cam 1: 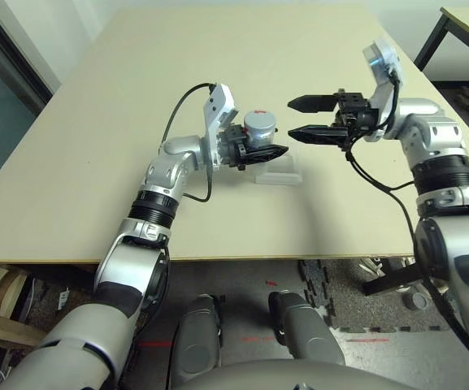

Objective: Pour the medicine from the bottle into the box.

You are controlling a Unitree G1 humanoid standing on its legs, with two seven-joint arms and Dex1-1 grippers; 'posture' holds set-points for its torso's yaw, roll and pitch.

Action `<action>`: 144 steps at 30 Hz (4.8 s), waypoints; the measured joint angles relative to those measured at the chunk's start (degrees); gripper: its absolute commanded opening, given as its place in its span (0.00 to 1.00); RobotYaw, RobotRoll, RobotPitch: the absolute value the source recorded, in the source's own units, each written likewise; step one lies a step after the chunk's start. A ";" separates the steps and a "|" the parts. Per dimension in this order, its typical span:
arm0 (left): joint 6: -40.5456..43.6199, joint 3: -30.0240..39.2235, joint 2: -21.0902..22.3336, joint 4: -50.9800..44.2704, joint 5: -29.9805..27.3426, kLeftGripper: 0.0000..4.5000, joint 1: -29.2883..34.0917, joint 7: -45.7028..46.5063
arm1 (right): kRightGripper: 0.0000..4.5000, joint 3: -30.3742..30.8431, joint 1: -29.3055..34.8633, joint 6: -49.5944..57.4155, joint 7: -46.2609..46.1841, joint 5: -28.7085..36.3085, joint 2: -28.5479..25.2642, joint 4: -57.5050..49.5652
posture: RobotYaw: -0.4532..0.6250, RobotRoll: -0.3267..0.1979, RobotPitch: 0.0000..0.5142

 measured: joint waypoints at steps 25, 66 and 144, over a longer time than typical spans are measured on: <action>0.45 -0.23 -0.20 -1.79 0.01 0.59 0.43 -0.18 | 1.00 0.48 -4.64 -7.92 -5.81 -2.51 9.19 7.55 | 0.25 0.62 0.21; 0.56 -0.01 -0.08 -1.56 0.08 0.59 1.08 0.02 | 1.00 -1.40 -2.30 -3.72 2.19 -1.36 -0.85 6.15 | 0.25 0.62 0.20; 0.26 -0.07 -0.77 -1.51 0.11 0.59 0.72 -0.08 | 0.58 -6.86 13.16 4.05 -34.33 -5.74 -9.94 -10.71 | 0.23 0.62 0.22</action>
